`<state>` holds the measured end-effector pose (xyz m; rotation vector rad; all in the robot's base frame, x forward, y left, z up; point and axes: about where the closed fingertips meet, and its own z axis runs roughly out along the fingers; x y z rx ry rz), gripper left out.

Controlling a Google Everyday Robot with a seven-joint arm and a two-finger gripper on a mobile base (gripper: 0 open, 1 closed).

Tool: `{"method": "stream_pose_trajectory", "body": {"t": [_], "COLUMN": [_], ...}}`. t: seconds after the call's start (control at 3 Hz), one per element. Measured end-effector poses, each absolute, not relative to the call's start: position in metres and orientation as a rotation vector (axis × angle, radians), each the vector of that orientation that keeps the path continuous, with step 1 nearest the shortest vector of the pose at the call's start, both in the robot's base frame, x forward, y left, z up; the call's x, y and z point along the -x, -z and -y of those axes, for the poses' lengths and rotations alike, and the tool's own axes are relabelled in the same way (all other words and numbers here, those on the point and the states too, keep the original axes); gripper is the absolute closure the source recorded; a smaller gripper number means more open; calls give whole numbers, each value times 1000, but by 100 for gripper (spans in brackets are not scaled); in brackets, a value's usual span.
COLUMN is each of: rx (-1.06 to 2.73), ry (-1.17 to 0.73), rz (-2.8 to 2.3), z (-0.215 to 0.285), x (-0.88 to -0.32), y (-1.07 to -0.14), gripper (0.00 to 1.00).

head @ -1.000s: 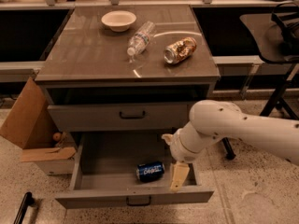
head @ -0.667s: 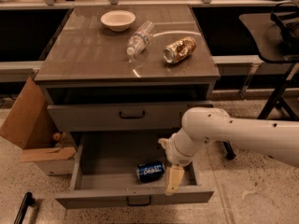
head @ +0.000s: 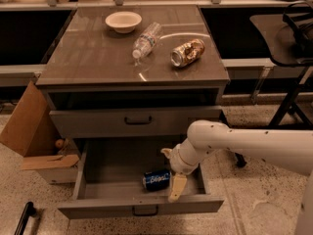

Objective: Pick pepsi can from middle drawer and place on counter

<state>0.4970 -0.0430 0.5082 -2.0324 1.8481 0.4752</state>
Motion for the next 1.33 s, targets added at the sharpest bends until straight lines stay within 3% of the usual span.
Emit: {"method": "stream_pose_trajectory", "body": {"t": [1.33], "rx": [2031], "ry": [-449], "rz": [-1743], "z": [41], "x": [-530], "y": [-464], "gripper": [0]}}
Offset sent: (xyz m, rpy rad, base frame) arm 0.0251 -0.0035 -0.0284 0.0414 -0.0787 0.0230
